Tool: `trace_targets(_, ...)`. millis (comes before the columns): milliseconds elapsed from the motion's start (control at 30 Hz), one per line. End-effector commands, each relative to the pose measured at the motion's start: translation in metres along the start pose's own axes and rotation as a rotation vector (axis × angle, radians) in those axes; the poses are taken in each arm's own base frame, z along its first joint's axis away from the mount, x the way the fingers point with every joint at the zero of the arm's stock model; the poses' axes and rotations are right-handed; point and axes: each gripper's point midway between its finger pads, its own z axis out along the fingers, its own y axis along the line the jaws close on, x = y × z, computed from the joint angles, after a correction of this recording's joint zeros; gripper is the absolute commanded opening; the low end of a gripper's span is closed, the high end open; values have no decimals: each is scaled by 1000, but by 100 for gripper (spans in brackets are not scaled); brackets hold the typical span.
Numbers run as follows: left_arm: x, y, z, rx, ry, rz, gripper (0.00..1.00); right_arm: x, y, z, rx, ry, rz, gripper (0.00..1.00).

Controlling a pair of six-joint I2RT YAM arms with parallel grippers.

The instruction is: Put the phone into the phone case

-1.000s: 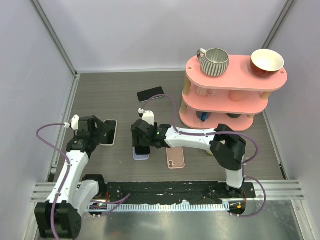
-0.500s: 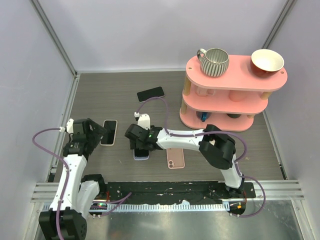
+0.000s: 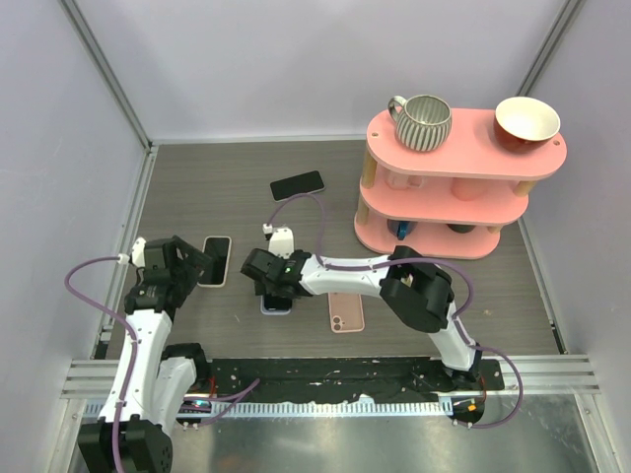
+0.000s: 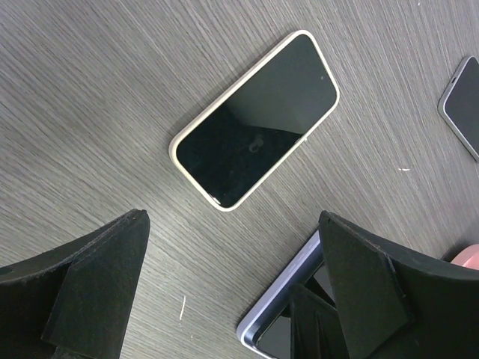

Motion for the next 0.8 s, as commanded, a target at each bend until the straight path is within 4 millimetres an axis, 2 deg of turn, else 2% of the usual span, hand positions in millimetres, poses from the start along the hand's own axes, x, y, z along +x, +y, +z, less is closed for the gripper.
trace_targets(0, -3, -5, 0, 29, -14, -7, 100, -17, 19, -7, -18, -57, 51, 57)
trace_targets(200, -1, -7, 1, 43, -6, -12, 100, -21, 22, -14, -17, -67, 60, 57)
trace_targets(433, -1, -7, -1, 48, -4, -16, 100, -36, 29, -26, -37, -93, 78, 57)
trace_targets(767, -1, -8, -2, 59, -8, -11, 100, -31, 30, -15, -27, -94, 70, 57)
